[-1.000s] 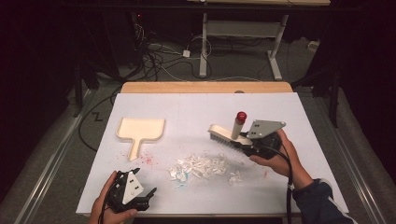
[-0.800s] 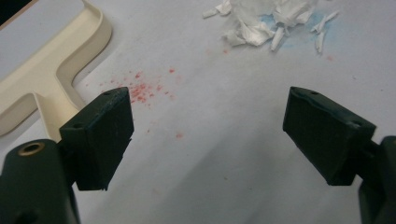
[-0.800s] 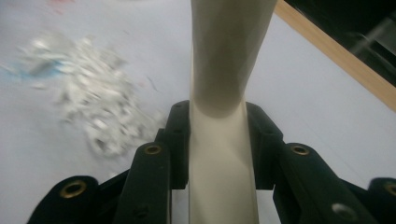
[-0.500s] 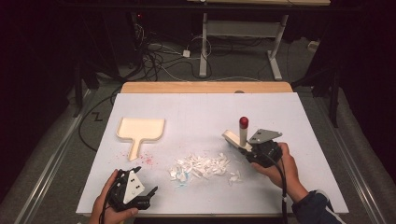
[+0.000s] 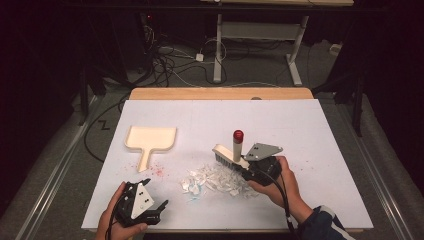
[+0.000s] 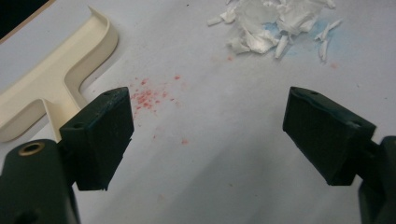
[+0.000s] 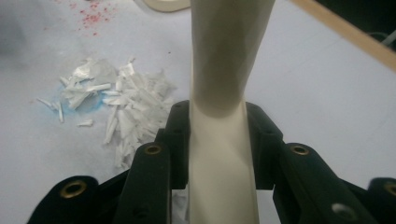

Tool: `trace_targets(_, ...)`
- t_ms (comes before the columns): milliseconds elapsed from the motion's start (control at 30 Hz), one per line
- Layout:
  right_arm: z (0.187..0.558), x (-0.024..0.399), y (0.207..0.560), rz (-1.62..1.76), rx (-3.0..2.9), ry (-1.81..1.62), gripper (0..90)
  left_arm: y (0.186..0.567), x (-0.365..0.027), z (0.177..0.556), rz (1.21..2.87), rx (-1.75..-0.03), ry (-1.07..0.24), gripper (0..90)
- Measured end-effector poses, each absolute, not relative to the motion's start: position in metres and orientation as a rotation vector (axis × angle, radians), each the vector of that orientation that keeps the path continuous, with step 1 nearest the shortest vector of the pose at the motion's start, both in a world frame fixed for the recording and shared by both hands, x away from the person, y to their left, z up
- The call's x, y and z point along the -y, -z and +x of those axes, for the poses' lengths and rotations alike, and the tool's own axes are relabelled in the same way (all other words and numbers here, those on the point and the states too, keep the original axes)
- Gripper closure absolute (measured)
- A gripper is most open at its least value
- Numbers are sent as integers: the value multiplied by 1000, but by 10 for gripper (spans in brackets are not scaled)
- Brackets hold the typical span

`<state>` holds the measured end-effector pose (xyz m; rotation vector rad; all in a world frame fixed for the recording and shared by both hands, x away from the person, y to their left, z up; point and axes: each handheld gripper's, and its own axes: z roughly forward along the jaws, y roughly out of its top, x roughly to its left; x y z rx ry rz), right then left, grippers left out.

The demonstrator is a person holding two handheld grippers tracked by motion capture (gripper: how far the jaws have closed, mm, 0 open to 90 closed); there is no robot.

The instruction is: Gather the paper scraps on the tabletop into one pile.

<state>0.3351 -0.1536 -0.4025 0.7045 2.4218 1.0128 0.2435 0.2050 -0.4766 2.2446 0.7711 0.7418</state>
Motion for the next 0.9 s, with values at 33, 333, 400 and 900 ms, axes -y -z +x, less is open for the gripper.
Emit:
trace_targets(33, 333, 157, 400, 695, -2413, -1018, 678, 477, -205, 243, 2245, -771, -742, 153)
trace_targets(333, 316, 205, 379, 657, -2409, -1037, 678, 478, -205, 243, 2256, -773, -747, 153)
trace_targets(400, 311, 218, 376, 660, -2414, -1025, 678, 478, -205, 243, 2255, -775, -748, 154)
trace_targets(900, 289, 258, 396, 660, -2585, -853, 679, 478, -202, 244, 2274, -760, -744, 162)
